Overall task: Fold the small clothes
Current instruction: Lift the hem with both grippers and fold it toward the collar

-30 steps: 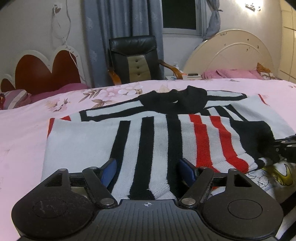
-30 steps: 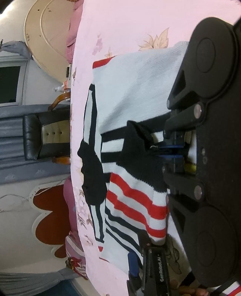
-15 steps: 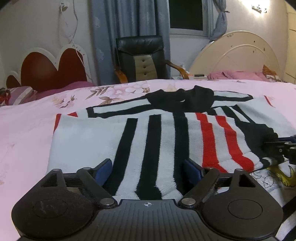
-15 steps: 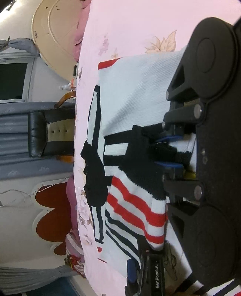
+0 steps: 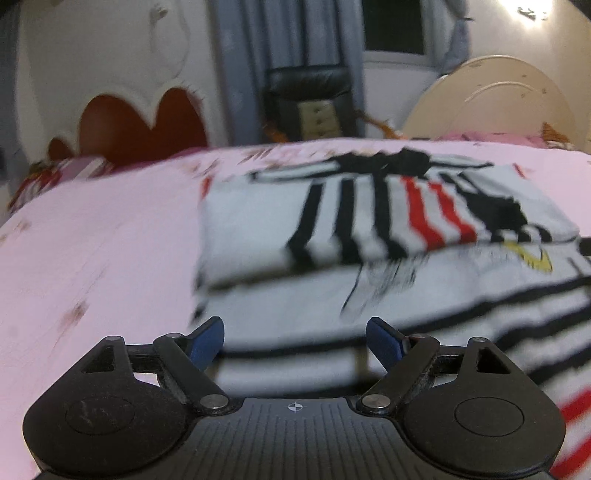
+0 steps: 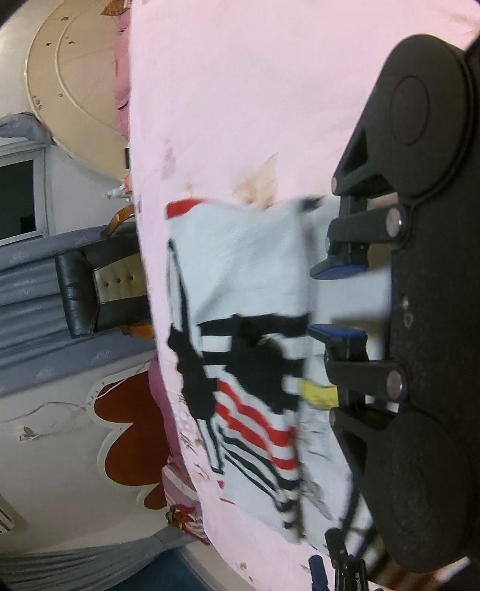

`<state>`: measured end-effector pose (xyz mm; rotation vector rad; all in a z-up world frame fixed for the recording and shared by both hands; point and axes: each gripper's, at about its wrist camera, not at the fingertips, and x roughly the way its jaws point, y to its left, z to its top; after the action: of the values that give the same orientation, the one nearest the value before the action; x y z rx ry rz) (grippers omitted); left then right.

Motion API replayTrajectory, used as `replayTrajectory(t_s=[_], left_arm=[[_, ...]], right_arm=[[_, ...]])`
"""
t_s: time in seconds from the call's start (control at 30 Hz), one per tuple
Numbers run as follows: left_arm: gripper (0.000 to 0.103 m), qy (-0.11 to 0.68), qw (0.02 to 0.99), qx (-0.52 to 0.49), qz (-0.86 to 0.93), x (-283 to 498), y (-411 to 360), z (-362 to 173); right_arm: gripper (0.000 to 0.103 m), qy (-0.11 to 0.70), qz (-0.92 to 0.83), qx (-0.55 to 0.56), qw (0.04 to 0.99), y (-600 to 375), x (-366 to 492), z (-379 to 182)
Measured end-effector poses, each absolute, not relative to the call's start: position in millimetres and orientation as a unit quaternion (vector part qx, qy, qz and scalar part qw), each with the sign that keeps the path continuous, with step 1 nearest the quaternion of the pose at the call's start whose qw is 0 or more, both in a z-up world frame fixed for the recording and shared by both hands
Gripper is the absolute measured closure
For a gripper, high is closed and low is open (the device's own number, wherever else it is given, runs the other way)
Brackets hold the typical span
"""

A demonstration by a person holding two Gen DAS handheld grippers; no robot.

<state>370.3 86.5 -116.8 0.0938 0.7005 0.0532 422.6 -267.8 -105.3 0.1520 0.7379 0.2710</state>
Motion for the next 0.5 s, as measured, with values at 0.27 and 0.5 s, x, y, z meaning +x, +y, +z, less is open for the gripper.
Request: replayTrajectory(t_s=[0.27,0.5], left_arm=[[0.019,0.387,0.921,-0.008,0.040,308.3,124.6,-132.8],[0.019,0.393,0.920,-0.019,-0.007,281.4,133.3,-131.2]], right_arm=[[0.066,0.391,0.108,0.088,0.910,-303.2,338.4,-104.6],[0.063,0.421,0.067,0.166,0.889,-317.6,270.2,-113.7]])
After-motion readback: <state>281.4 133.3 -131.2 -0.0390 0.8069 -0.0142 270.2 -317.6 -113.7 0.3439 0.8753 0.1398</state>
